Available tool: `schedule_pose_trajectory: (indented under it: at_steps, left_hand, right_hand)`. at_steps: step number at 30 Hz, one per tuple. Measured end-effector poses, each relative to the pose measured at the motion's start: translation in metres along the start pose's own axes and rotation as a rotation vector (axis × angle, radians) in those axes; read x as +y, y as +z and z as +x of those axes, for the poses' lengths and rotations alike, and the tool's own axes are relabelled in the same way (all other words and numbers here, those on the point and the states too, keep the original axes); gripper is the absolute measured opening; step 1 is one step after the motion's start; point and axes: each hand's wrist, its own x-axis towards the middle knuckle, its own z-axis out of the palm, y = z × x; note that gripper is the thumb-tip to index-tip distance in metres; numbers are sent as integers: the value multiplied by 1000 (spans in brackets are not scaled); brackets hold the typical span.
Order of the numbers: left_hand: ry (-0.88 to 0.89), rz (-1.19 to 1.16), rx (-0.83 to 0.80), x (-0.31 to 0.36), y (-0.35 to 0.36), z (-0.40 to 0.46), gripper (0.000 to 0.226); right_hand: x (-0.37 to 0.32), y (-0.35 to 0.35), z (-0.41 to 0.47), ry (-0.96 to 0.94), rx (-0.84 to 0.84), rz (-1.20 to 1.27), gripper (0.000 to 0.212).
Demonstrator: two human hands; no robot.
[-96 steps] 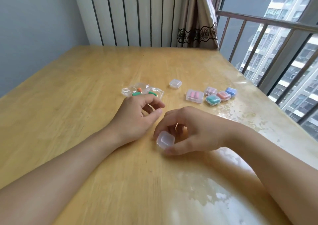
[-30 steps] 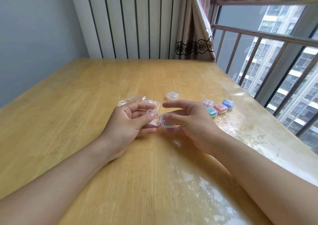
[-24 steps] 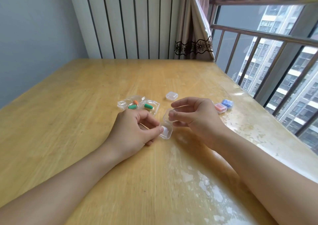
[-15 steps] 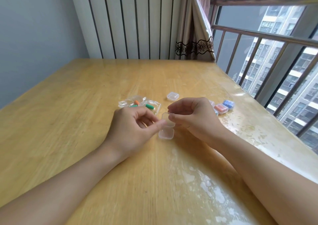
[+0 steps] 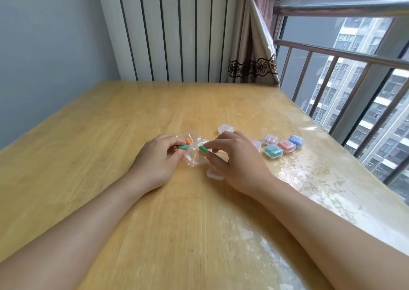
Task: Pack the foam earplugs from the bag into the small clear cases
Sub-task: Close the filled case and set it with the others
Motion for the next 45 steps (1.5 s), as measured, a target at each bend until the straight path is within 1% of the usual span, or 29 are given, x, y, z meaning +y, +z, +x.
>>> schedule_pose_trajectory:
  at_steps: [5, 9, 14, 16, 21, 25, 28, 32, 36, 40, 43, 45]
  left_hand:
    - [9, -118, -59, 2, -1, 0, 20]
    - [15, -158, -26, 4, 0, -1, 21]
    - [-5, -186, -35, 4, -1, 0, 18]
    - [-14, -190, -42, 3, -1, 1, 19]
    - [-38, -145, -4, 5, 0, 0, 17]
    - [-37, -91, 10, 6, 0, -1, 15]
    - [-51, -84, -5, 6, -1, 0, 17]
    - [-68, -107, -25, 5, -2, 0, 18]
    - [-98, -171, -60, 5, -2, 0, 23]
    - [-64, -268, -118, 3, 0, 0, 24]
    - [-20, -267, -167, 1, 1, 0, 27]
    - [4, -225, -181, 3, 3, -2, 29]
  right_hand:
    - [-3, -1, 1, 45, -34, -159, 28]
    - [-6, 1, 3, 164, 5, -118, 26]
    - [-15, 6, 7, 189, -51, -263, 27]
    - [-13, 7, 8, 208, -45, -218, 23]
    - [-13, 6, 8, 177, 65, -38, 9]
    - [-17, 7, 6, 112, -16, 69, 2]
    - [-14, 6, 7, 108, -66, 111, 13]
    - [-10, 8, 9, 91, -160, 55, 19]
    - [-10, 9, 10, 80, -232, 8, 17]
    - [-10, 8, 10, 65, -269, -15, 16]
    - [-8, 5, 13, 97, -247, 32, 13]
    - [-7, 5, 14, 122, -252, 7, 20]
